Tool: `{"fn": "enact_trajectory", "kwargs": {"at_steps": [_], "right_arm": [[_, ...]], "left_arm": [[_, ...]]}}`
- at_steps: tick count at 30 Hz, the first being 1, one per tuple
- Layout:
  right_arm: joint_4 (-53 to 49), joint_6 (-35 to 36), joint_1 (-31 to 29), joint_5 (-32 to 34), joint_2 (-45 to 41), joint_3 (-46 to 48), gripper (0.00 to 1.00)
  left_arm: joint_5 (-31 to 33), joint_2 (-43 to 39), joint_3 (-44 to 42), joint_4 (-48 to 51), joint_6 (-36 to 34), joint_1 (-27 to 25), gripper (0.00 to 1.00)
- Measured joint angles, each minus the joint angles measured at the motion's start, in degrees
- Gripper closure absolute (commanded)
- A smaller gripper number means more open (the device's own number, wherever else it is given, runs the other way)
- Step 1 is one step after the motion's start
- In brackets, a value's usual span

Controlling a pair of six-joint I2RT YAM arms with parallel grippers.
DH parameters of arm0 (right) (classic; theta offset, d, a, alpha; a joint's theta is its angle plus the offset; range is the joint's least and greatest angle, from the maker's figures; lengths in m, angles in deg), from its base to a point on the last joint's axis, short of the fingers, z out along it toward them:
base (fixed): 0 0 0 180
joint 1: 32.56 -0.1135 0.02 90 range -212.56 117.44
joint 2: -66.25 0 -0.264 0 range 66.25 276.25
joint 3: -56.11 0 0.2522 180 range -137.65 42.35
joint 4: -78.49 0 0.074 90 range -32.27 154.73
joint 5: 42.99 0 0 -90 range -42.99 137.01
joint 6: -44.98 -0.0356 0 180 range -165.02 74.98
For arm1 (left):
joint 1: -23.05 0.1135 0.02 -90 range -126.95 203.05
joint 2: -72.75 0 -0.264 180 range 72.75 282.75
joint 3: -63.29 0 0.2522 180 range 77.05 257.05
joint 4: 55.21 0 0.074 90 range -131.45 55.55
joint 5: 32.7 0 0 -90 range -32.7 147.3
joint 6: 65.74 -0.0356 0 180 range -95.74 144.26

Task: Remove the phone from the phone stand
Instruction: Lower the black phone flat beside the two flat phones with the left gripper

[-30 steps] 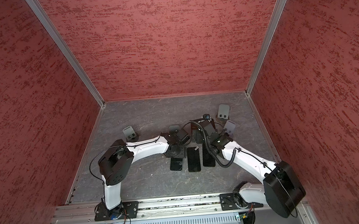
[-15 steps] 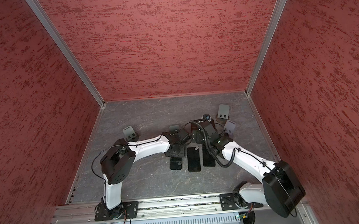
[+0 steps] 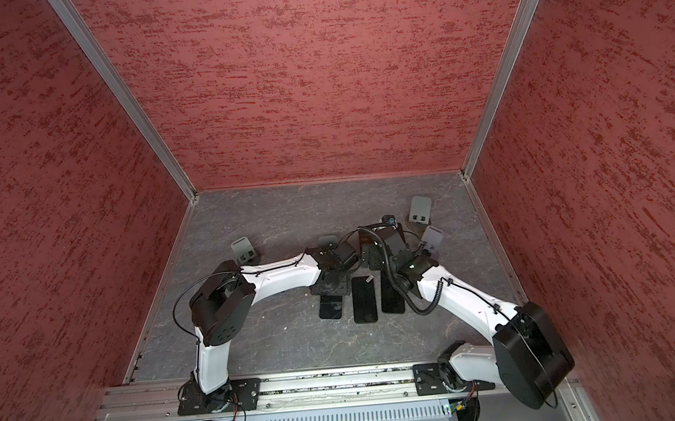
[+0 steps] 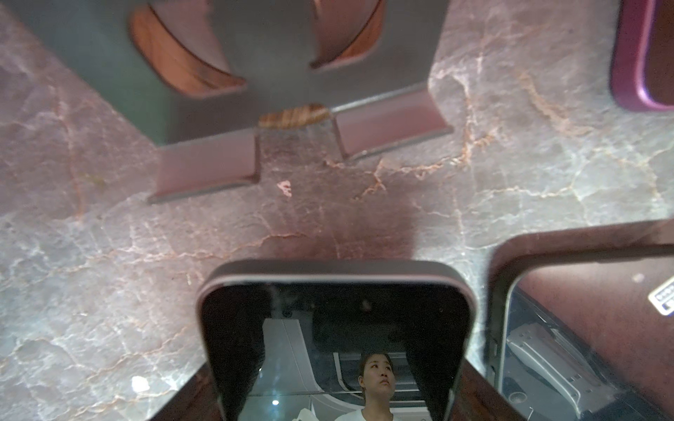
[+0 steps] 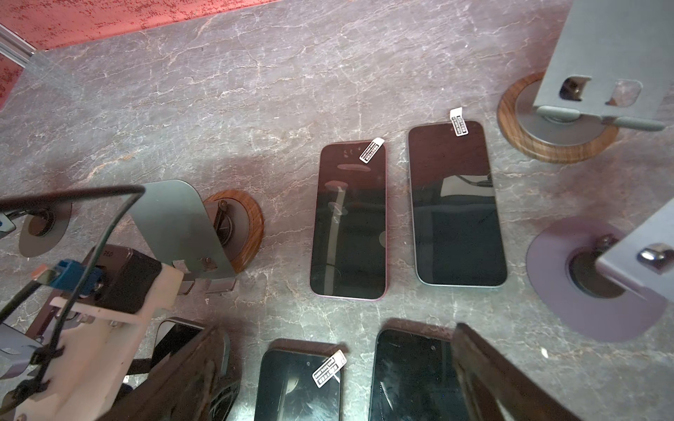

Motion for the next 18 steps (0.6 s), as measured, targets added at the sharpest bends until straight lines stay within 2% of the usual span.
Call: {"fn": "enact_trajectory", "kwargs": {"at_steps": [18], "right_arm": [[0.0,0.0,0.6,-0.5,0.0,0.0,0.01]], "left_arm": [[1.6,0.3,1.0,1.9,0.5,-0.1,0.1]]}}
